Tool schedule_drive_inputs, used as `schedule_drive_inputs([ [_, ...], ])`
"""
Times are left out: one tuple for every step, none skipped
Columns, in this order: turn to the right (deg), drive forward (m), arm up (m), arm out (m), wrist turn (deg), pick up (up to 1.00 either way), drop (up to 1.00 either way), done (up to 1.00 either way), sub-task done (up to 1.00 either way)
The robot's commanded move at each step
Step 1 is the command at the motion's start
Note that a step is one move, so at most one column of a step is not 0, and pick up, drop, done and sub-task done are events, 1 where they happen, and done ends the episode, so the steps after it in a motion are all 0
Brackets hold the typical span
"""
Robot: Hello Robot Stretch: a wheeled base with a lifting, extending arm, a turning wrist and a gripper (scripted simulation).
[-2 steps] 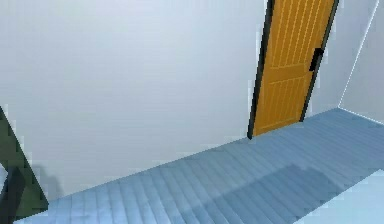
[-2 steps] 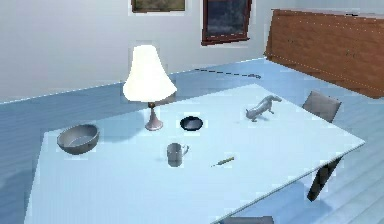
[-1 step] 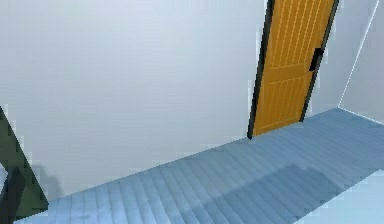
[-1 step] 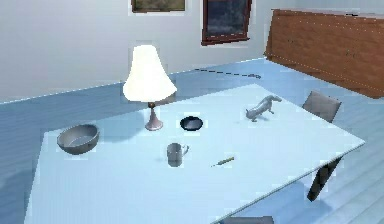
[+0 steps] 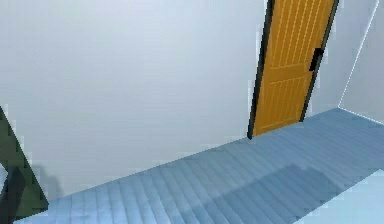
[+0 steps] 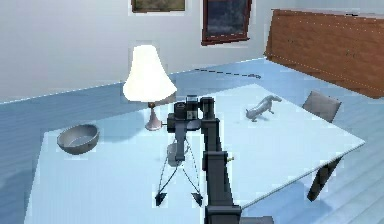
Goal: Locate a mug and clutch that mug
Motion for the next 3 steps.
schedule_drive_inputs([
  [0.0, 0.00, 0.00, 0.00, 45.0, 0.00, 0.00, 0.00, 0.00],
  [0.0, 0.00, 0.00, 0.00, 45.0, 0.00, 0.00, 0.00, 0.00],
  [0.0, 0.00, 0.00, 0.00, 45.0, 0.00, 0.00, 0.00, 0.00],
])
